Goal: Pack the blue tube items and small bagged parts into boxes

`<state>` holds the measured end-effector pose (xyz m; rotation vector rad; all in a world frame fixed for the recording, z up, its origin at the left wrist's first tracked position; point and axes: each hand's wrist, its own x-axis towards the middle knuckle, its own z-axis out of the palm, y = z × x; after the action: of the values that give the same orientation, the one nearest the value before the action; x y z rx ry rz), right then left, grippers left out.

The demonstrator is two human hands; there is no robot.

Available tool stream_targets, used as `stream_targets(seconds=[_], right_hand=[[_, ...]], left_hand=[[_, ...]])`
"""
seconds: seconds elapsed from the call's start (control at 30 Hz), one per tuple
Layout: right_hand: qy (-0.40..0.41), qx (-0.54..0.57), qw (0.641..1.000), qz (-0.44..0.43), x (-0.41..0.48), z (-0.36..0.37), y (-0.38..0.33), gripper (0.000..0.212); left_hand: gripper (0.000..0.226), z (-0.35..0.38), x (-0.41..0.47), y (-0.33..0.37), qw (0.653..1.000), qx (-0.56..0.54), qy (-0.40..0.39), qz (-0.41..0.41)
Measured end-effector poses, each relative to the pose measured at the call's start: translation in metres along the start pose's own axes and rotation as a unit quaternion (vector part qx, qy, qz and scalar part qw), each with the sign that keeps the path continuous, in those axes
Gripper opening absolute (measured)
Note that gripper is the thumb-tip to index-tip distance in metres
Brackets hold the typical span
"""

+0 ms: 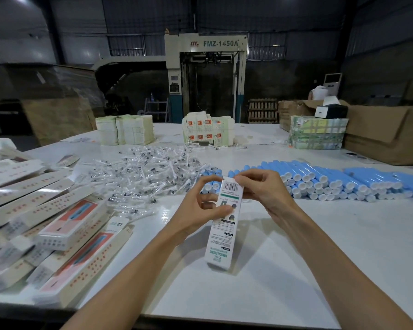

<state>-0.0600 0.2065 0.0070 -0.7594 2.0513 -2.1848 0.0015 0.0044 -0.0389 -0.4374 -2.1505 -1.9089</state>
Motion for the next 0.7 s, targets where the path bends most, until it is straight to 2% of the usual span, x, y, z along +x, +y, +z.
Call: stream_targets(seconds=[0.27,0.4,0.7], right_hand=[[-0.044,-0.038,0.997,0.052,-0.001,-0.013,-0.008,0.01],[-0.057,-0.034,0.995,0.074,-0.001,-0.017,-0.005,0.008],[-0.031,-0.005,0.999,0.024,-0.004,-0.004,0.0,0.015]], left_hand=[[0.075,0.001,-0.002,-0.004,0.999,0.007,-0.044,0.001],[0.067,0.002,-0.001,-0.007,0.998,0.031,-0.055,0.001],[0.066,-0.002,0.001,-0.003,0.995,0.091,-0.023,0.028]])
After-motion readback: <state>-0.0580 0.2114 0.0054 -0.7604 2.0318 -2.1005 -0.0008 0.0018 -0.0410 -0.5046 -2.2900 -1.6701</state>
